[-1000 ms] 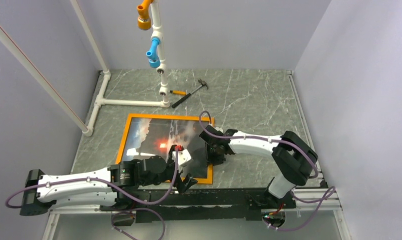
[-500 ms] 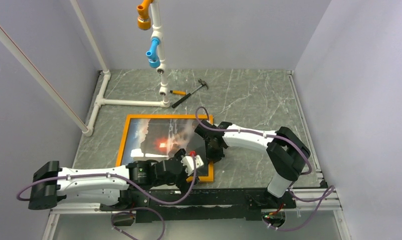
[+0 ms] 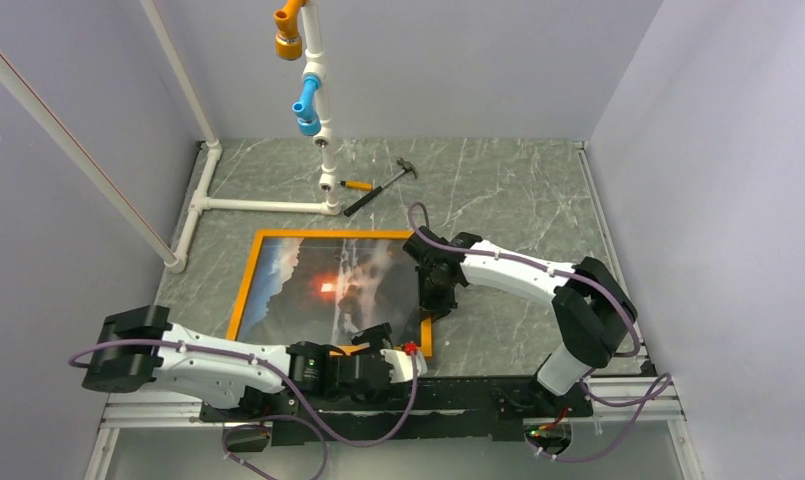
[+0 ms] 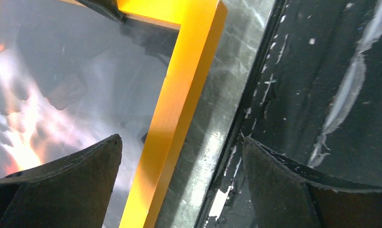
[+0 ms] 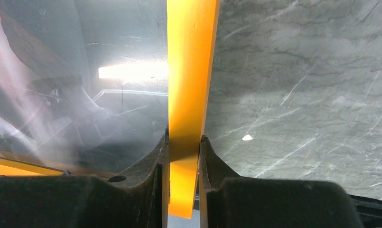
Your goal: Take the photo out of the frame
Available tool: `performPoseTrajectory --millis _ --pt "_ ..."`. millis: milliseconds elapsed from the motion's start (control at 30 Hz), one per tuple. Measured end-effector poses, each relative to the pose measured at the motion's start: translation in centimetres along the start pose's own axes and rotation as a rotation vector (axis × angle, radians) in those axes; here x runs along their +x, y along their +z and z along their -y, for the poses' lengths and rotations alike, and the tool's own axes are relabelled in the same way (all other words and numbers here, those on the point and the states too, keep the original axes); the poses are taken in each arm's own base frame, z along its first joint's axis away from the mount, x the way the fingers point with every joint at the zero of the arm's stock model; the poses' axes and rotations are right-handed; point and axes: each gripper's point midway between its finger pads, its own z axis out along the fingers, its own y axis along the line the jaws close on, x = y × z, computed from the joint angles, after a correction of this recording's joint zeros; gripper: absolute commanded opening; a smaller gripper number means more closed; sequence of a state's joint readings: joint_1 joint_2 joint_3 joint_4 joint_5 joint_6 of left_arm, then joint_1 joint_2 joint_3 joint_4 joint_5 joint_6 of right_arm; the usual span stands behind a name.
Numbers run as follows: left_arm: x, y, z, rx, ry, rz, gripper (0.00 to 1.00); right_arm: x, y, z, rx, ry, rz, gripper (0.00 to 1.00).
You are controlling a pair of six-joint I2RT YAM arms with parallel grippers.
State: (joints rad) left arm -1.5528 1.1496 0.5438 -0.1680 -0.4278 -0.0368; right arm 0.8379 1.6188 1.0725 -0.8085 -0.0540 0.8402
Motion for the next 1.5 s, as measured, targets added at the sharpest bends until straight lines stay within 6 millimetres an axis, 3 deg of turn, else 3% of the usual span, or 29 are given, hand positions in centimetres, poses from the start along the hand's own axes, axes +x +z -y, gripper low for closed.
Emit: performPoseTrajectory --millis 233,400,533,700,833,867,900,933,967,1067,1167,1367,1500 --pt "1.6 1.5 -1.1 -0.191 0.130 -0.096 0.92 0.4 -0.4 -0.1 -0.035 0.020 -0.035 0.00" --pt "0.0 2.0 -3.2 -0.414 0.164 -0.164 0.83 0.8 -0.1 0.0 -0.049 0.028 -0.056 0.00" --pt "0.0 1.5 -3.5 -0.525 0.150 -0.207 0.66 0.3 -0.4 -0.1 -0.070 0.039 -0.041 0.00" --pt "0.5 0.6 -4.1 -0.581 0.141 -0.215 0.36 -0.4 -1.1 -1.3 -0.133 0.059 -0.012 0.00" --pt "0.5 -0.1 -4.7 -0.576 0.253 -0.246 0.17 -1.1 -1.8 -1.9 -0.168 0.057 0.022 0.00" --pt "0.4 -0.3 -4.8 -0.570 0.286 -0.253 0.13 -1.2 -2.0 -2.1 -0.178 0.052 0.031 0.04" --pt "0.3 -0.6 -5.0 -0.561 0.319 -0.260 0.11 -1.4 -2.3 -2.2 -0.186 0.046 0.041 0.18" --pt "0.2 -0.9 -5.2 -0.554 0.339 -0.263 0.10 -1.5 -2.7 -2.4 -0.195 0.038 0.054 0.40" --pt "0.0 -1.1 -5.4 -0.550 0.355 -0.264 0.09 -1.8 -3.2 -2.5 -0.205 0.025 0.072 0.56" --pt "-0.8 -2.0 -5.9 -0.539 0.334 -0.243 0.06 -2.3 -5.2 -2.7 -0.237 -0.054 0.141 0.81" --pt "-1.4 -2.9 -6.2 -0.513 0.306 -0.236 0.05 -3.1 -8.2 -2.3 -0.280 -0.123 0.249 0.90" --pt "-1.8 -5.1 -6.7 -0.394 0.242 -0.221 0.00 -6.5 -15.0 -0.6 -0.360 -0.174 0.570 0.93" --pt "-2.5 -6.7 -7.3 -0.326 0.193 -0.193 0.00 -7.3 -16.7 1.2 -0.385 -0.237 0.816 0.99"
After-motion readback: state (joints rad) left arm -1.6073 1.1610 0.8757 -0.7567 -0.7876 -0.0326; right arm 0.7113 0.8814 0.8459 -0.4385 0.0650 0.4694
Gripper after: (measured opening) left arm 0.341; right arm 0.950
